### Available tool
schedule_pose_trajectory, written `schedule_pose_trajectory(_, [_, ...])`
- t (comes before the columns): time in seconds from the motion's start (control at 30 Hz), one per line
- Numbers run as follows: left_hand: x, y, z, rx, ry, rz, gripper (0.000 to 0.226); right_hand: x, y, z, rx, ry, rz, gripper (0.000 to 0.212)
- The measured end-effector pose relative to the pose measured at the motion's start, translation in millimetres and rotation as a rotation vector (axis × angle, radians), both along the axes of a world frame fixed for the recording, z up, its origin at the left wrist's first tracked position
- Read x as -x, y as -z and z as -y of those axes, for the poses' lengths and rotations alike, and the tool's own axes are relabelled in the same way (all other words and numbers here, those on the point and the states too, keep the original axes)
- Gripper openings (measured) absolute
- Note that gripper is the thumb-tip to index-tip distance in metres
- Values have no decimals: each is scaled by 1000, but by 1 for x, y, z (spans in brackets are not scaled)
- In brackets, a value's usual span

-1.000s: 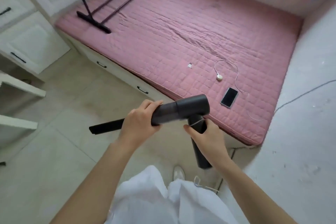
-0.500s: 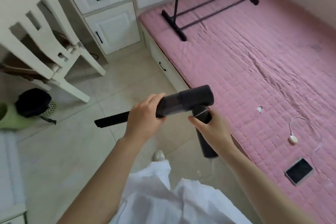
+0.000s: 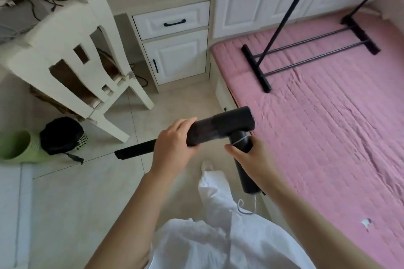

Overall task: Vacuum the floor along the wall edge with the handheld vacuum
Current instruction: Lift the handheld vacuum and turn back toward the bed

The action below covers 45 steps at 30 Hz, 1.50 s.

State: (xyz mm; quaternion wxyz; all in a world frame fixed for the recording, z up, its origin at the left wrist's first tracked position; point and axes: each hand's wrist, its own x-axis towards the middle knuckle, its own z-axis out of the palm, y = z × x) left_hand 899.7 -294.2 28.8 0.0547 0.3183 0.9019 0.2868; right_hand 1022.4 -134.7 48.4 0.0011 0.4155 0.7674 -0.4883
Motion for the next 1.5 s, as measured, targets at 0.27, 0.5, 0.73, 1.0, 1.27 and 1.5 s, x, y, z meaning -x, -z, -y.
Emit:
schedule_pose_trajectory(0.27, [181, -11, -78, 18, -109, -19, 65, 202, -11, -93, -65, -129, -8, 27])
schedule_pose_trajectory(0.5, [342, -16, -131, 1, -146, -44, 67, 368, -13, -151, -54, -157, -15, 29])
schedule_pose_trajectory(0.73, [503, -15, -173, 30, -114, -47, 71, 523, -20, -191, -87, -152, 15, 28])
schedule_pose_trajectory(1.0, [670, -20, -220, 130, -53, -44, 70, 683, -14, -238, -8, -169, 47, 28])
schedule_pose_trajectory(1.27, [798, 24, -273, 192, -68, 81, 64, 823, 32, -301, 74, -290, 117, 26])
schedule_pose_trajectory(1.5, [865, 62, -305, 411, -25, 206, 66, 897, 81, -328, 83, -385, 301, 37])
